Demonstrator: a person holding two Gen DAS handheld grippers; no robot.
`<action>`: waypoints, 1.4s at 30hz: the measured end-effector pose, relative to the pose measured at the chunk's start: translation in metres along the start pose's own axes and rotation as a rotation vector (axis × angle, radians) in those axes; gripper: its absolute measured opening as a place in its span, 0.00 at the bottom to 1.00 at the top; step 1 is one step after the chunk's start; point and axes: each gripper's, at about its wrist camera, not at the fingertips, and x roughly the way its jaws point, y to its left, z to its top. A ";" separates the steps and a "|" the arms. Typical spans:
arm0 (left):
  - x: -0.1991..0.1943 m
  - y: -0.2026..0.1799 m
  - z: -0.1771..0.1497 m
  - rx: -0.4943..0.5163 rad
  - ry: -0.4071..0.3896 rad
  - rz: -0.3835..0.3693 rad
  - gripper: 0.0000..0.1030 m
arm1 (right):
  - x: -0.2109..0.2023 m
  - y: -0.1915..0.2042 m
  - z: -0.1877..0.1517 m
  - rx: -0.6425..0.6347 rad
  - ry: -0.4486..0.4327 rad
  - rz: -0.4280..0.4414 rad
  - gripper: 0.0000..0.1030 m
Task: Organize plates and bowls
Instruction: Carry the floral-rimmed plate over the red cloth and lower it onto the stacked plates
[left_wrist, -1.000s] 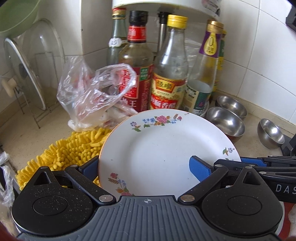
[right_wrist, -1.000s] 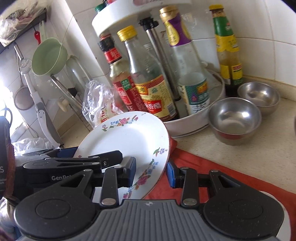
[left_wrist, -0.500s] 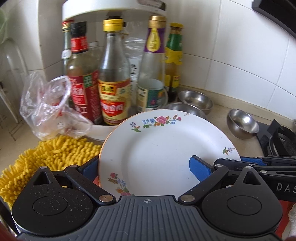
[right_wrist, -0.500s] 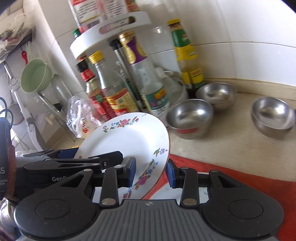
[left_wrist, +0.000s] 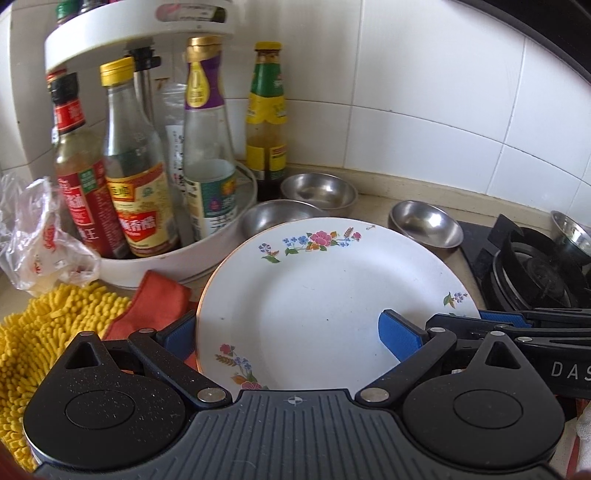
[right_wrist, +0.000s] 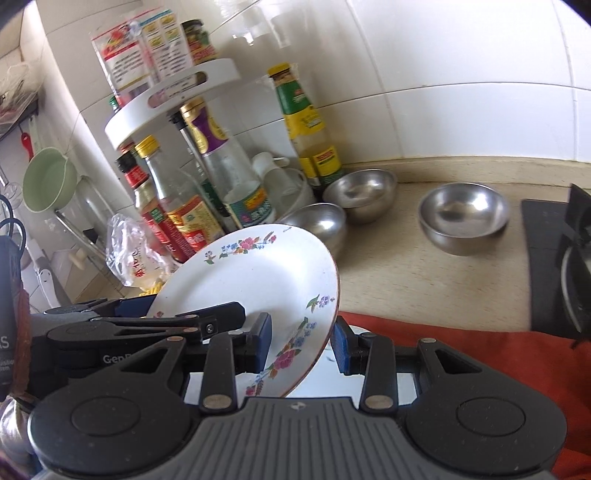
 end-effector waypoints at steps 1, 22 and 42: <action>0.001 -0.004 -0.001 0.004 0.002 -0.004 0.98 | -0.002 -0.003 -0.001 0.005 -0.001 -0.003 0.34; 0.007 -0.046 -0.016 0.048 0.036 -0.032 0.98 | -0.028 -0.038 -0.020 0.051 0.016 -0.027 0.35; 0.007 -0.052 -0.040 0.060 0.086 -0.045 0.98 | -0.031 -0.045 -0.045 0.065 0.075 -0.037 0.35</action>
